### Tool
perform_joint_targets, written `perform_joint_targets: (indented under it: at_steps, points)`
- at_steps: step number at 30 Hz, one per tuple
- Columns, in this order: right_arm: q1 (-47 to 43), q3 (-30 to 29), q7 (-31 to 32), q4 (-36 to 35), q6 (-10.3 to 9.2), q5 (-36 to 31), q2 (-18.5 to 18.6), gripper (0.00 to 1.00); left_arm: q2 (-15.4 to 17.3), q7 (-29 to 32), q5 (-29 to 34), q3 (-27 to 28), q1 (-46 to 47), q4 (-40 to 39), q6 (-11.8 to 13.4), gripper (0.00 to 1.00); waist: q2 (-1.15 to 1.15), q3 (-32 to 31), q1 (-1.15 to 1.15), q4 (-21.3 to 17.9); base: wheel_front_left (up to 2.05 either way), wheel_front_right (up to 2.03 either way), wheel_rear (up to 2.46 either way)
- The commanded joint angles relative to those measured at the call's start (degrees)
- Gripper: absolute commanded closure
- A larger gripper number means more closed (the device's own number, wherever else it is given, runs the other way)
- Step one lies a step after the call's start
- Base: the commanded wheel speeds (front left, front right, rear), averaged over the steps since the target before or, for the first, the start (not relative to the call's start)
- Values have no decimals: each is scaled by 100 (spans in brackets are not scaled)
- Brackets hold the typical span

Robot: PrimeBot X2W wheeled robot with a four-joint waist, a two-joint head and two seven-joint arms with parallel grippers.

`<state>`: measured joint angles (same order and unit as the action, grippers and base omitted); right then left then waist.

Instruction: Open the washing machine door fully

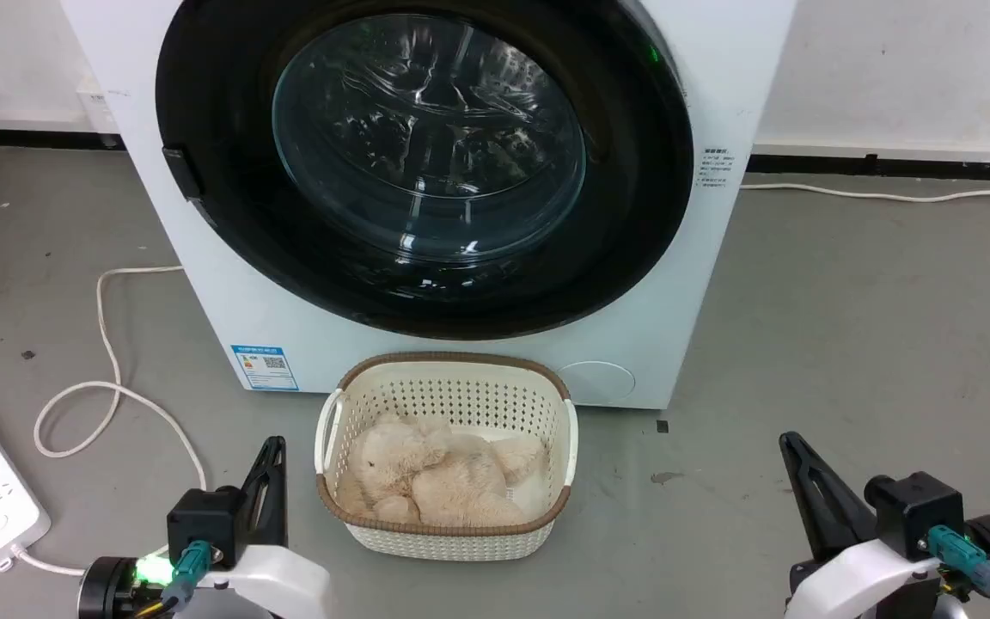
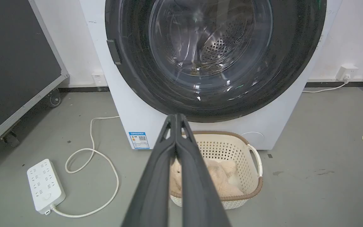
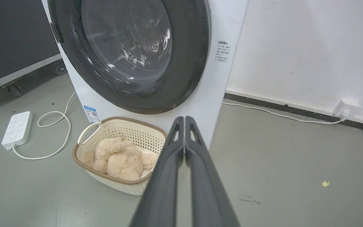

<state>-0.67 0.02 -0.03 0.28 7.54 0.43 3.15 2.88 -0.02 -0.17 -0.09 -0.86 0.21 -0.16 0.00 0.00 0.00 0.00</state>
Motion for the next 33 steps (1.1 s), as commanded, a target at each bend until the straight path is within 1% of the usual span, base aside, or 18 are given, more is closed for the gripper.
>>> perform_joint_targets:
  at_steps: [1, 33]
  points:
    - [67, -2, 3, -28, -5, -43, -27, 100, -1, 2, 17, 9, 86, -21, 16, 100, 0, 0, 0, 0, 0, 0, 0]
    - [67, -2, 3, -28, -5, -43, -27, 100, -1, 2, 17, 9, 86, -21, 16, 100, 0, 0, 0, 0, 0, 0, 0]
